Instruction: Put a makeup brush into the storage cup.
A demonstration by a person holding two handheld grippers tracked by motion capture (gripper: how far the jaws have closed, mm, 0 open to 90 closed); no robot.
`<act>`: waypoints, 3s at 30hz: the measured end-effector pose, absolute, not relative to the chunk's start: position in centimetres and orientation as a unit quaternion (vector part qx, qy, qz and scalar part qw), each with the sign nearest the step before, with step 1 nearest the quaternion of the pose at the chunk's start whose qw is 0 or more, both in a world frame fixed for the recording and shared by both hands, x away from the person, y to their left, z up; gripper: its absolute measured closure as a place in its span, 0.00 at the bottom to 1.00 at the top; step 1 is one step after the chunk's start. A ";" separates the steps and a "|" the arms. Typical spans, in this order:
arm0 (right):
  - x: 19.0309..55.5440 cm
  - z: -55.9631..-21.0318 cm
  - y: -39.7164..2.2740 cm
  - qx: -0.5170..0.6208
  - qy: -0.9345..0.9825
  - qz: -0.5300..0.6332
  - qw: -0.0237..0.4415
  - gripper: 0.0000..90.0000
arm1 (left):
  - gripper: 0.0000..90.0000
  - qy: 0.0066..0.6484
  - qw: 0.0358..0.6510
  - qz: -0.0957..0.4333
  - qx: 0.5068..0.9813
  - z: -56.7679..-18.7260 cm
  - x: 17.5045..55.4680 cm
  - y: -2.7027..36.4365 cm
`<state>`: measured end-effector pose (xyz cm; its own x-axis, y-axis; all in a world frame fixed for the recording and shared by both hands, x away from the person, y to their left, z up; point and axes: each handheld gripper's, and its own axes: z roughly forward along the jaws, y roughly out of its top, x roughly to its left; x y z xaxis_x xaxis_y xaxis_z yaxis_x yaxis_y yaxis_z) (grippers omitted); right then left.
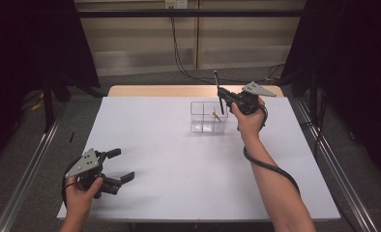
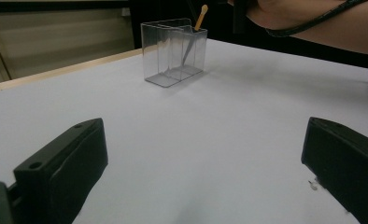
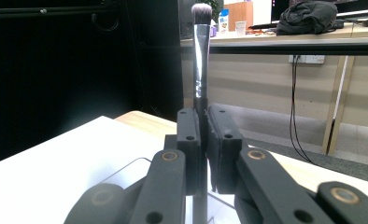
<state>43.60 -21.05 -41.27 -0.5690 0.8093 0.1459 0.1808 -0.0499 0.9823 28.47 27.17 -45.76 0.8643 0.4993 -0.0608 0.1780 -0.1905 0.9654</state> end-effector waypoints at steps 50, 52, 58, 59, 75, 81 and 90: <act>42.5 -42.6 -22.4 0.392 0.640 0.611 0.252 0.94 | 0.00 0.225 0.595 0.134 0.759 -45.8 28.4 27.1; 42.5 -42.6 -22.4 0.391 0.641 0.610 0.251 0.94 | 0.00 0.225 0.595 0.135 0.760 -45.8 28.4 27.1; 42.3 -42.8 -22.4 0.391 0.642 0.610 0.251 0.94 | 0.00 0.224 0.595 0.135 0.760 -45.8 28.4 27.1; 42.3 -42.9 -22.4 0.391 0.643 0.608 0.251 0.94 | 0.00 0.223 0.595 0.137 0.760 -45.7 28.4 27.1; 41.8 -43.3 -22.8 0.392 0.645 0.607 0.249 0.94 | 0.00 0.223 0.593 0.137 0.762 -45.7 28.4 27.0; 41.6 -43.3 -22.6 0.391 0.646 0.607 0.247 0.94 | 0.00 0.223 0.593 0.137 0.762 -45.7 28.4 27.0; 41.5 -43.6 -22.6 0.391 0.649 0.604 0.247 0.94 | 0.00 0.225 0.594 0.135 0.761 -45.7 28.4 27.0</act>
